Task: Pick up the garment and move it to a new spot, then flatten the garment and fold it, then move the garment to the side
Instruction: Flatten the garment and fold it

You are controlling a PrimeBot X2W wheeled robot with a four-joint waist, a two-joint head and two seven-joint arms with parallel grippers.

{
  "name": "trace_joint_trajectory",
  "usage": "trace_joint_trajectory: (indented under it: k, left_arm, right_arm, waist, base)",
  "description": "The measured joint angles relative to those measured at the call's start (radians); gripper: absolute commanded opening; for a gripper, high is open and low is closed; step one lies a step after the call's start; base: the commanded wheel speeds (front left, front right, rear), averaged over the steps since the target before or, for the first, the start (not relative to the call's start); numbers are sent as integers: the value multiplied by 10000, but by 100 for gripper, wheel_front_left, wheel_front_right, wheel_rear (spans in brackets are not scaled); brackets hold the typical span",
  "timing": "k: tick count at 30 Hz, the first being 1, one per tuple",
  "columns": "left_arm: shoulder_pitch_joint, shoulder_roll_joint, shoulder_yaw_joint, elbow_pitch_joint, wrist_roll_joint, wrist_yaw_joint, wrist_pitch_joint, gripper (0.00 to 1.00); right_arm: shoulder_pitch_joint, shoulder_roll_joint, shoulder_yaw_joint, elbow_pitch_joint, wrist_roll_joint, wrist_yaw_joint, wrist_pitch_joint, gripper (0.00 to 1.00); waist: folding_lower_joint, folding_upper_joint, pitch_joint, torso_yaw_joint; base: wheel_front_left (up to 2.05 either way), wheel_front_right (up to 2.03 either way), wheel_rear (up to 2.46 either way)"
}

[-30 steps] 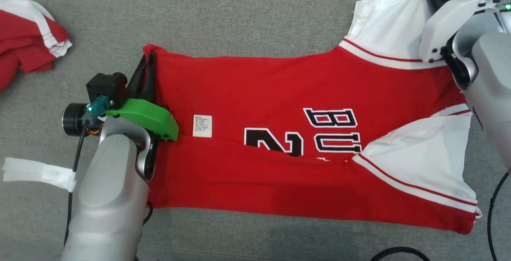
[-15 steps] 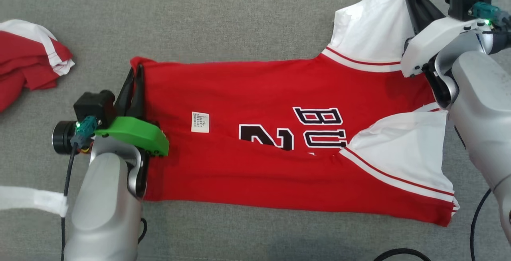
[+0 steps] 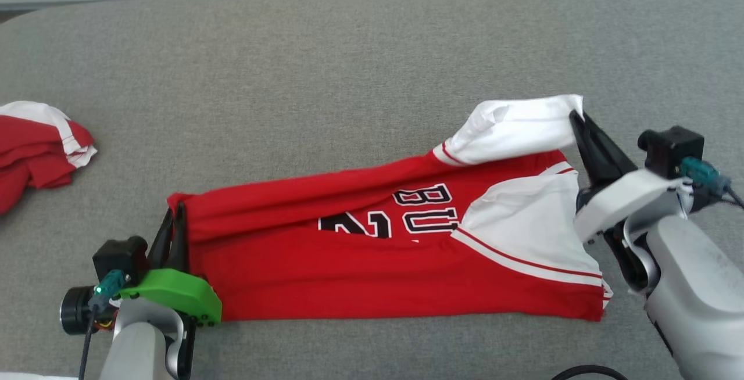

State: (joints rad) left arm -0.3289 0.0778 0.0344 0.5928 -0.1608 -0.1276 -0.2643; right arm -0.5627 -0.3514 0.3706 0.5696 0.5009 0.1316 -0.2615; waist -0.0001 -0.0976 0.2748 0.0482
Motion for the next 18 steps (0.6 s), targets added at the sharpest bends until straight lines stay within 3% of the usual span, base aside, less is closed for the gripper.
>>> trace_joint_trajectory:
  k: [8, 18]
  left_arm:
    - [1053, -19, 211, -48, 63, -15, 0, 0]
    - [1873, -192, 591, -134, 65, -40, 0, 0]
  right_arm:
    - [2266, 539, -780, -1342, -349, 0, -2, 0]
    - [3643, 1129, -1402, -1413, -1005, 0, 0, 0]
  waist:
    - [0, 0, -466, -554]
    - [0, 0, -717, -693]
  base:
    - [0, 0, 0]
    - [0, 0, 0]
